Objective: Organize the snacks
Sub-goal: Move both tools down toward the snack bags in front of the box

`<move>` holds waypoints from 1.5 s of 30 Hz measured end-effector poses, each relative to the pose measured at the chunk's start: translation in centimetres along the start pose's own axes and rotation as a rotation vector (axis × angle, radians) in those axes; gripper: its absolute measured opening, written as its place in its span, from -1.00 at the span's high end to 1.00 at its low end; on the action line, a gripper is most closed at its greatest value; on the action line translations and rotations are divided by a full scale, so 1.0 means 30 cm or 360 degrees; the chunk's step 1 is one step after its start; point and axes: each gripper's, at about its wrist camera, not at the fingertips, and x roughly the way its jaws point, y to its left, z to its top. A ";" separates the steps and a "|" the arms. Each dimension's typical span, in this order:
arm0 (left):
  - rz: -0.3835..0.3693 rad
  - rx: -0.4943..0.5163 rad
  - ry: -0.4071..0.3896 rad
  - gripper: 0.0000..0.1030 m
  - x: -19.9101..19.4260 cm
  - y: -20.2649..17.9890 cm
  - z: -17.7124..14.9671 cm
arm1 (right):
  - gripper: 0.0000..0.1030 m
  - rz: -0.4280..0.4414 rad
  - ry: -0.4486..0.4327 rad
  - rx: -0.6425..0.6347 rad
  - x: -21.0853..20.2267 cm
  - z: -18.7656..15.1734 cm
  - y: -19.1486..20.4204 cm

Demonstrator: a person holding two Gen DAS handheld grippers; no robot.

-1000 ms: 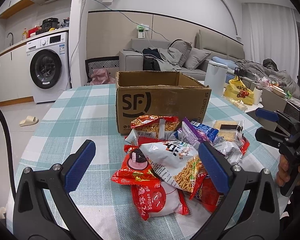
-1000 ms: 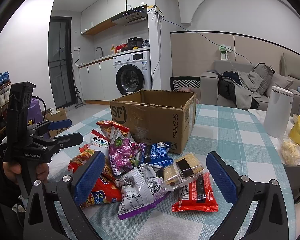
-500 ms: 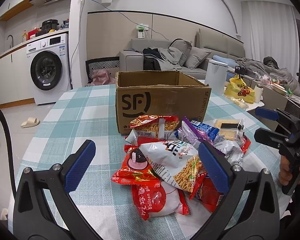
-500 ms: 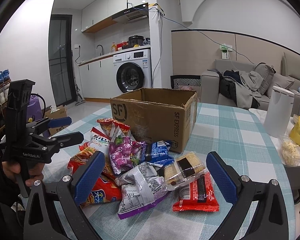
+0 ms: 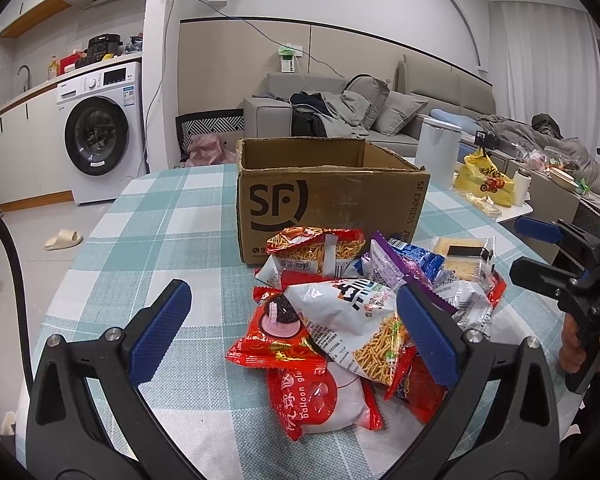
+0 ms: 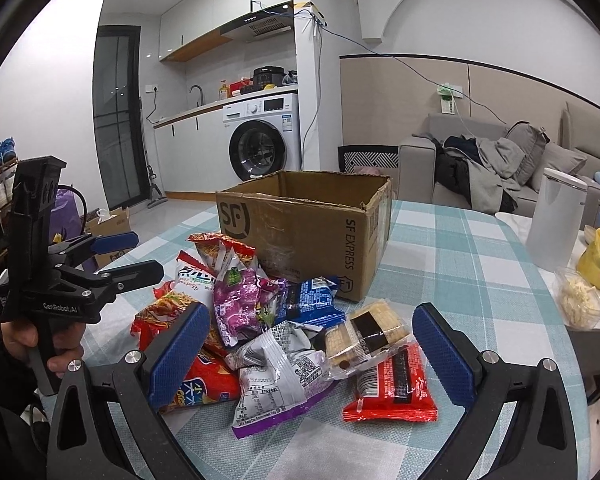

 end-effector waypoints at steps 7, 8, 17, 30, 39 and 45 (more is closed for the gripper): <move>0.0000 0.0012 -0.0014 -0.99 0.001 -0.001 -0.002 | -1.00 -0.0042 0.0011 0.0033 0.004 0.003 -0.014; 0.0003 0.0015 -0.0019 -0.99 -0.001 -0.003 -0.002 | -1.00 -0.0044 0.0012 0.0033 0.004 0.003 -0.016; -0.0004 -0.0007 -0.0021 -0.99 -0.012 0.001 -0.003 | -1.00 -0.0090 0.0043 0.0020 0.018 0.004 -0.011; 0.0010 0.0031 0.0053 -0.99 -0.006 -0.005 -0.004 | -1.00 -0.0152 0.0129 0.0016 0.015 0.011 -0.045; -0.0002 0.0046 0.0168 -0.99 -0.013 0.005 -0.022 | -1.00 -0.0202 0.0253 0.0056 0.033 -0.002 -0.097; -0.0029 0.0044 0.0253 -0.99 -0.001 0.016 -0.048 | -0.99 -0.0093 0.0271 0.0056 0.038 -0.013 -0.077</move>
